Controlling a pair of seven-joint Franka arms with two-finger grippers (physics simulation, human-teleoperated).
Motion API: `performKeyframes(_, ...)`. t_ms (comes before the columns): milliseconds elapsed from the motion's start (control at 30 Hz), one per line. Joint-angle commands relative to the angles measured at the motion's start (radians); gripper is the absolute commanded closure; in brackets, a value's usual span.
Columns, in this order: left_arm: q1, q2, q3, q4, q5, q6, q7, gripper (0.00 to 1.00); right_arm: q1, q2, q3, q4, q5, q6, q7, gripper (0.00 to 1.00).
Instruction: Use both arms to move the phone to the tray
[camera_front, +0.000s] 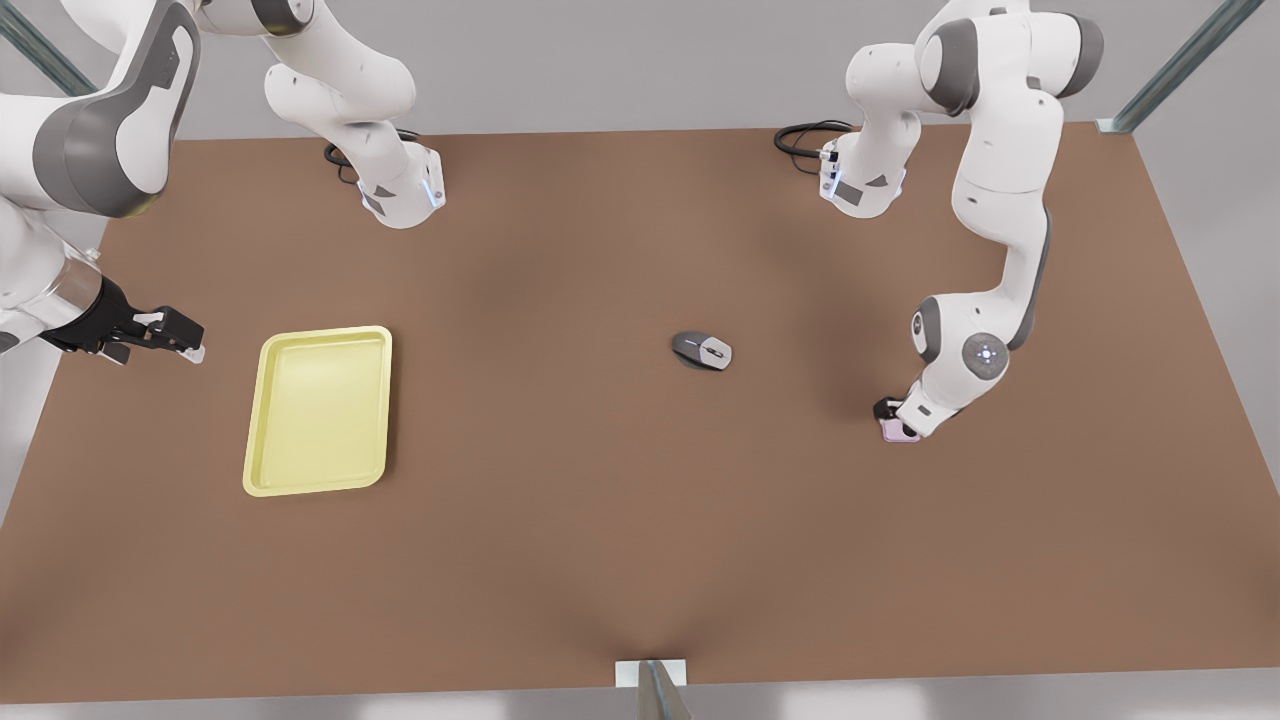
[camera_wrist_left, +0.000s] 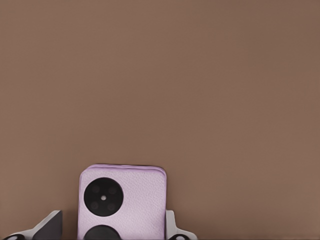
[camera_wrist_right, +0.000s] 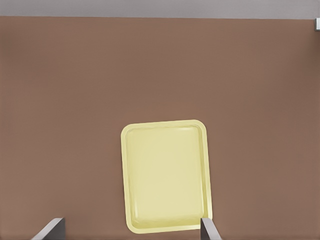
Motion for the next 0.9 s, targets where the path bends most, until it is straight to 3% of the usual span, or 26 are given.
performKeyframes(0, 0.000, 0.000, 0.000, -0.001, 0.003, 0.016, 0.014, 0.00, 0.000, -0.001, 0.000, 0.000, 0.000, 0.000, -0.003, 0.00)
performKeyframes(67, 0.000, 0.001, -0.001, -0.001, 0.003, 0.014, 0.014, 0.00, 0.000, -0.001, 0.000, 0.000, 0.000, 0.000, -0.003, 0.00)
performKeyframes(100, 0.000, 0.001, 0.000, -0.001, 0.001, 0.014, 0.014, 0.04, 0.000, -0.001, 0.000, 0.000, 0.000, 0.000, -0.003, 0.00)
performKeyframes(133, 0.000, 0.001, -0.001, -0.001, 0.003, 0.011, 0.014, 0.15, 0.000, -0.001, 0.000, 0.000, 0.000, 0.000, -0.003, 0.00)
performKeyframes(233, 0.000, 0.001, -0.001, -0.001, 0.003, 0.011, 0.014, 0.21, 0.000, -0.001, 0.000, 0.000, 0.001, 0.000, -0.003, 0.00)
performKeyframes(667, -0.002, -0.019, -0.006, 0.014, 0.003, -0.038, 0.007, 0.20, 0.000, -0.001, 0.000, 0.000, 0.001, 0.000, -0.003, 0.00)
performKeyframes(867, -0.152, -0.007, -0.011, 0.195, 0.003, -0.269, -0.074, 0.20, 0.000, -0.001, 0.000, 0.000, 0.001, 0.000, -0.003, 0.00)
